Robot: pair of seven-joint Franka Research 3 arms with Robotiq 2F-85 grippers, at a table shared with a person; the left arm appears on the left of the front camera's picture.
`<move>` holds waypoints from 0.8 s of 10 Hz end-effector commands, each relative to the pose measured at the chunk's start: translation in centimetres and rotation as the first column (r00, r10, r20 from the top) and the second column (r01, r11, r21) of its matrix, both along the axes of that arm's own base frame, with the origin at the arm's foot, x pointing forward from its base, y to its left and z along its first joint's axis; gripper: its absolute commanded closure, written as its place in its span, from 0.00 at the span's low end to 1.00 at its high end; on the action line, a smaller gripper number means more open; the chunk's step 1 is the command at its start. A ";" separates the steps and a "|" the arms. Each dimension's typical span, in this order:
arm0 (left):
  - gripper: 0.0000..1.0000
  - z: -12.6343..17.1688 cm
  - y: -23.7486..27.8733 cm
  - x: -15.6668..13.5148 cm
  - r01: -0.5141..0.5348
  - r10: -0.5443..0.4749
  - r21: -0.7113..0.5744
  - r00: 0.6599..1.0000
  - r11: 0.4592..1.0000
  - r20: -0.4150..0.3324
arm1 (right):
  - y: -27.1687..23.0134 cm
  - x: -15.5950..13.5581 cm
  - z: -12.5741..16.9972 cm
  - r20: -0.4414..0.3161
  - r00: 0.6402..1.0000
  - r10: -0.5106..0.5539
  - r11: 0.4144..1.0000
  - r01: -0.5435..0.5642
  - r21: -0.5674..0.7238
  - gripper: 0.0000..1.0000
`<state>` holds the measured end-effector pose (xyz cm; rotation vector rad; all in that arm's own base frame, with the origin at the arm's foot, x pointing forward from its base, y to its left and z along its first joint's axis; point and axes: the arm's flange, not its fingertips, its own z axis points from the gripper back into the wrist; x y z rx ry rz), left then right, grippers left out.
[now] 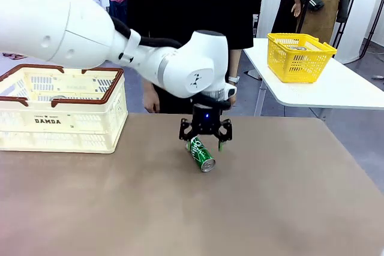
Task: Place the drinks into the Shopping basket.
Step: Pick up one drink and place it into the Shopping basket.
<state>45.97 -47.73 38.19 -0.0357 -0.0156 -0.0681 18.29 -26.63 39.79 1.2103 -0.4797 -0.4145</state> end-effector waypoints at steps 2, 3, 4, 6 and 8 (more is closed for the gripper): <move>0.00 2.6 1.3 2.0 -0.121 0.119 0.034 0.992 0.992 0.040 | 0.0 0.2 0.1 0.033 0.999 -0.001 1.000 0.001 0.002 0.00; 0.00 2.4 1.5 2.6 -0.137 0.136 0.033 0.990 0.990 0.027 | 0.0 0.2 0.1 0.033 0.999 -0.001 1.000 0.001 0.002 0.00; 0.00 2.6 0.9 2.5 -0.070 0.070 0.001 0.997 0.998 0.035 | 0.0 0.2 0.1 0.033 0.999 -0.001 1.000 0.001 0.002 0.00; 0.00 2.6 0.9 2.5 -0.070 0.070 0.001 0.997 0.998 0.035 | 0.0 0.2 0.1 0.033 0.999 -0.001 1.000 0.001 0.002 0.00; 0.00 2.6 0.9 2.6 -0.078 0.078 0.005 0.996 0.997 0.034 | 0.0 0.2 0.1 0.033 0.999 -0.001 1.000 0.001 0.002 0.00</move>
